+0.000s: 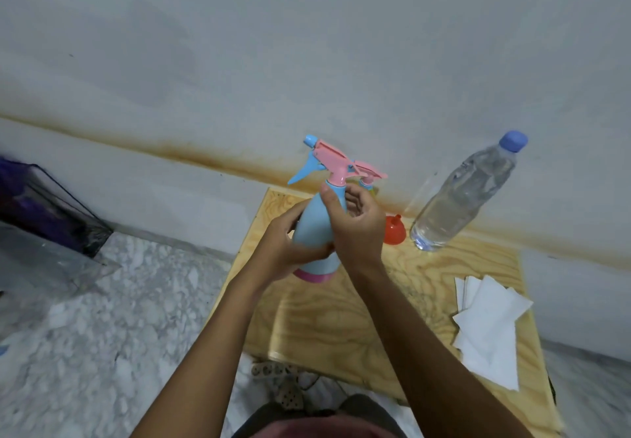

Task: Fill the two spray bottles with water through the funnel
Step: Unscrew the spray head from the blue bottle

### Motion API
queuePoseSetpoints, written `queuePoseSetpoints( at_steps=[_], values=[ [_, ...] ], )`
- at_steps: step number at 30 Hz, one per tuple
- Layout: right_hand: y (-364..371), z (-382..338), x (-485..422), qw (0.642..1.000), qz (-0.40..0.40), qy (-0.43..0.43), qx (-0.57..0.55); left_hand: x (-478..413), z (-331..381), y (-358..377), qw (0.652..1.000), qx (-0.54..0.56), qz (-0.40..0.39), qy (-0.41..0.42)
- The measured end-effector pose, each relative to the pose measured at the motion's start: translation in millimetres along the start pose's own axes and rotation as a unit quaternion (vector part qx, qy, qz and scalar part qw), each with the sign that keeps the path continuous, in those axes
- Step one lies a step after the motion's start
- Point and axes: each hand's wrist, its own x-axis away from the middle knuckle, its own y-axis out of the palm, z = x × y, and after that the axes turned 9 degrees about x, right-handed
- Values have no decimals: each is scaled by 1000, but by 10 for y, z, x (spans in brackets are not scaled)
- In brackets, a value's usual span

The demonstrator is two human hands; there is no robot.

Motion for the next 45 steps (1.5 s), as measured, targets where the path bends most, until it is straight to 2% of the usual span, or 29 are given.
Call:
queuePoseSetpoints(
  at_steps=[8,16,18,24,30,32,36,40,45],
  values=[
    [-243,-44,-84,994,-82,-67,13,-29,111,140,999,1,-35,-5],
    [-516,-113,-157,973,-226,-42,3,-5,104,133,997,17,-72,-38],
    [-536,-105,-129,971,-237,-32,-12,3,91,147,997,21,-69,-41],
    [-466,-58,-31,985,-149,13,-81,56,109,204,997,32,-56,-31],
    [-391,-95,47,996,-84,-12,-40,86,173,246,999,12,-51,-14],
    [-388,-107,52,997,-74,-18,-22,96,184,252,999,5,-43,-10],
    [-389,-123,58,993,-82,9,-84,106,190,250,999,-14,-31,-5],
    [-325,-120,62,993,-70,19,-88,126,206,286,1000,-15,-13,6],
    [-267,-136,90,1000,-19,1,-24,145,225,376,1000,5,-7,24]
  ],
)
